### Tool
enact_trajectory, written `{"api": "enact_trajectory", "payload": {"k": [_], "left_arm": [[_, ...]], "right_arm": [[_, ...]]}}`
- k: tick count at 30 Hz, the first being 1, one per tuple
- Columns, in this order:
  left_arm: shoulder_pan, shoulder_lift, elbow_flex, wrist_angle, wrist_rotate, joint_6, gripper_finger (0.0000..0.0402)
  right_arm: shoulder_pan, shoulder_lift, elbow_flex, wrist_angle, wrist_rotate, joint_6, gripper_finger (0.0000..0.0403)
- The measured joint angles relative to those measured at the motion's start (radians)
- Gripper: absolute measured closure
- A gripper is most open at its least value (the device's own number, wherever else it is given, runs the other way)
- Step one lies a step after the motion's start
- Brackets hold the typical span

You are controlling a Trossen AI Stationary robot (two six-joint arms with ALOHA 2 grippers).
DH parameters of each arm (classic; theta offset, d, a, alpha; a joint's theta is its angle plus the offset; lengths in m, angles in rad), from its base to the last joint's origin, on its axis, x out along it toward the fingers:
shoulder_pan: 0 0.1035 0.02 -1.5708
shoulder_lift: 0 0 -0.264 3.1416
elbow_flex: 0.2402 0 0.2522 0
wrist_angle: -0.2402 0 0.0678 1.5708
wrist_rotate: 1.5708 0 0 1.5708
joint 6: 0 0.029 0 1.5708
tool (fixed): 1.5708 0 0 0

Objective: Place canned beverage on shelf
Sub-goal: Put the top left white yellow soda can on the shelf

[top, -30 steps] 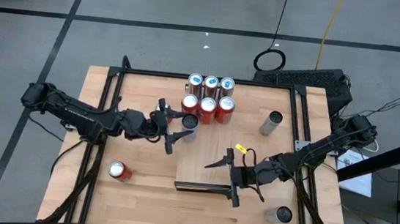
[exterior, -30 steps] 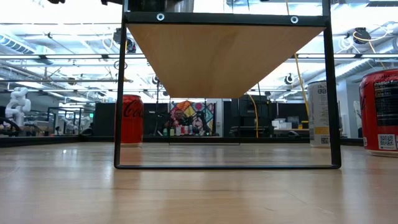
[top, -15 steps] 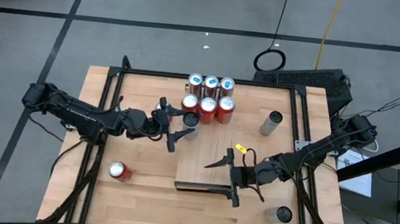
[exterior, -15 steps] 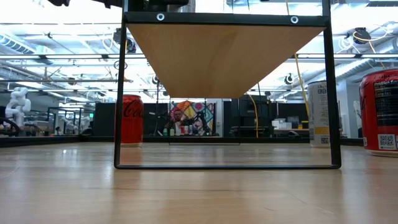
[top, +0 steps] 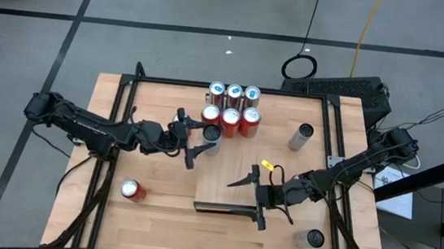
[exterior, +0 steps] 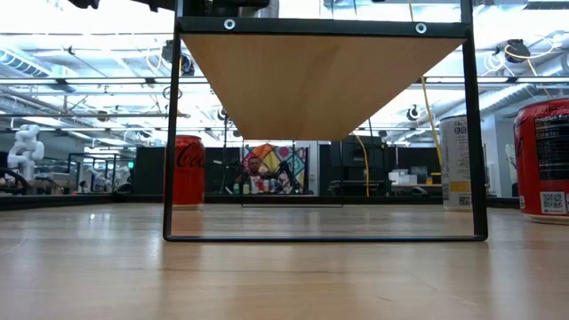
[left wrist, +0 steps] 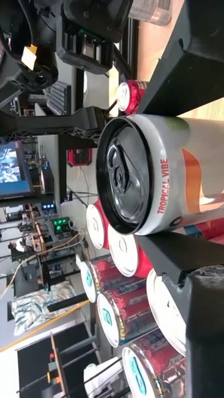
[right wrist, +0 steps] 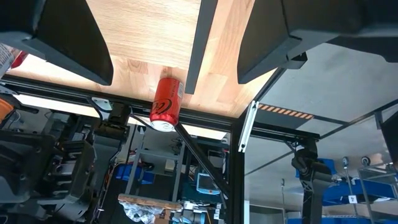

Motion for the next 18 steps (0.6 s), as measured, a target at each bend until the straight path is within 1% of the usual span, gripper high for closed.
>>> {"api": "enact_trajectory", "payload": {"k": [12, 18], "left_arm": [[0.000, -0.005, 0.000, -0.005, 0.020, 0.003, 0.0123], [0.000, -0.030, -0.002, -0.025, 0.024, 0.000, 0.0123]], "right_arm": [[0.000, 0.000, 0.000, 0.000, -0.003, 0.000, 0.0085], [0.000, 0.000, 0.000, 0.000, -0.003, 0.000, 0.0085]]}}
